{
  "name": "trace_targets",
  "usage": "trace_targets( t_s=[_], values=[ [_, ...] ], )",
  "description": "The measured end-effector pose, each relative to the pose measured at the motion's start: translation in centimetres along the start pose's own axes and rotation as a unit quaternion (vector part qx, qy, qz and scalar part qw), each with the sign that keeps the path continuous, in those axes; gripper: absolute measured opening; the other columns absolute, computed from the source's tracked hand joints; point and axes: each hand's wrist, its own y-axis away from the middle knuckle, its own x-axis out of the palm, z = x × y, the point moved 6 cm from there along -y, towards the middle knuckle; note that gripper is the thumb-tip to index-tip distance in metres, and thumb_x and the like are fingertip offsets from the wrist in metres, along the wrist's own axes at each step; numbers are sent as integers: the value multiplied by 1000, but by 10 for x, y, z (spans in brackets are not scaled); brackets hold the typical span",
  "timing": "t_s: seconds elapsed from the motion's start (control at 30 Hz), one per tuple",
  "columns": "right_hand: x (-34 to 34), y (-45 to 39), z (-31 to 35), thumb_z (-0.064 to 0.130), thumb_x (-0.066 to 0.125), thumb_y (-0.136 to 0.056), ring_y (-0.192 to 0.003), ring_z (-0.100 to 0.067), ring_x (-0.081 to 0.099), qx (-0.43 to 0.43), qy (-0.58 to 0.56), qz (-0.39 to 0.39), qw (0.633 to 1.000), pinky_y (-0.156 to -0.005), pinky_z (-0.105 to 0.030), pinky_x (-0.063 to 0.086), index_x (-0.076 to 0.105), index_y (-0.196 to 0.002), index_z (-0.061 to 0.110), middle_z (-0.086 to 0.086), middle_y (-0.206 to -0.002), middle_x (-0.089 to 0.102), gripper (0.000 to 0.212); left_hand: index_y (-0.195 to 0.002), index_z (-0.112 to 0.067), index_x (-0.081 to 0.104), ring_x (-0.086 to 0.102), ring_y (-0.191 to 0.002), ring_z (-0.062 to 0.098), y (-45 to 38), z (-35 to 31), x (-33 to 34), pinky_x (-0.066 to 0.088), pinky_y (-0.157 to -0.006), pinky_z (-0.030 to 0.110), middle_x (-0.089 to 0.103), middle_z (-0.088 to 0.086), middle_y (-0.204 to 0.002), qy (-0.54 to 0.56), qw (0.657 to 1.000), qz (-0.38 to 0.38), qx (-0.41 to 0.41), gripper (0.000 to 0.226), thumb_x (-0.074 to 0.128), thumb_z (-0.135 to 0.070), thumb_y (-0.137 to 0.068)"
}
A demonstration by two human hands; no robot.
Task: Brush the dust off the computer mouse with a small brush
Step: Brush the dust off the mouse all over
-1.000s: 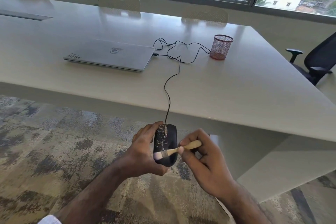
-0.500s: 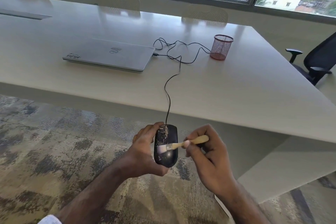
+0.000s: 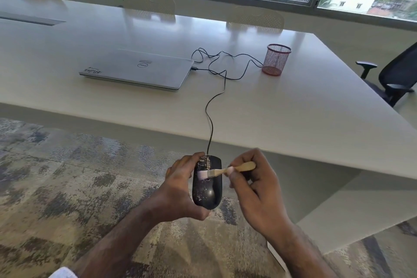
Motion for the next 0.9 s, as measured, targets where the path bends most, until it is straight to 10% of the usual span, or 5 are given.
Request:
trace_targets(
  t_s=[0.13, 0.37, 0.9],
  values=[
    [13, 2, -9, 15, 62, -95, -55, -9, 43, 14, 46, 77, 996, -50, -31, 37, 54, -92, 30, 13, -68, 55, 17, -152, -39, 39, 44, -127, 13, -1, -2, 1, 46, -110, 40, 49, -17, -133, 2, 1000, 4, 0, 119, 88, -43, -44],
    [-3, -2, 5, 7, 61, -87, -60, -38, 46, -14, -40, 22, 999, -52, -50, 40, 57, -86, 23, -11, -70, 55, 17, -156, -36, 34, 39, -133, 12, 0, 0, -1, 40, -112, 34, 44, -17, -140, 8, 1000, 6, -8, 126, 84, -46, -41],
    [4, 2, 0, 7, 61, -91, -56, -23, 45, 0, 25, 57, 998, -50, -42, 38, 56, -89, 28, 5, -68, 55, 22, -156, -39, 33, 39, -132, 11, 1, -2, 0, 40, -109, 32, 44, -19, -139, 13, 1000, 12, -12, 125, 85, -41, -43]
  ],
)
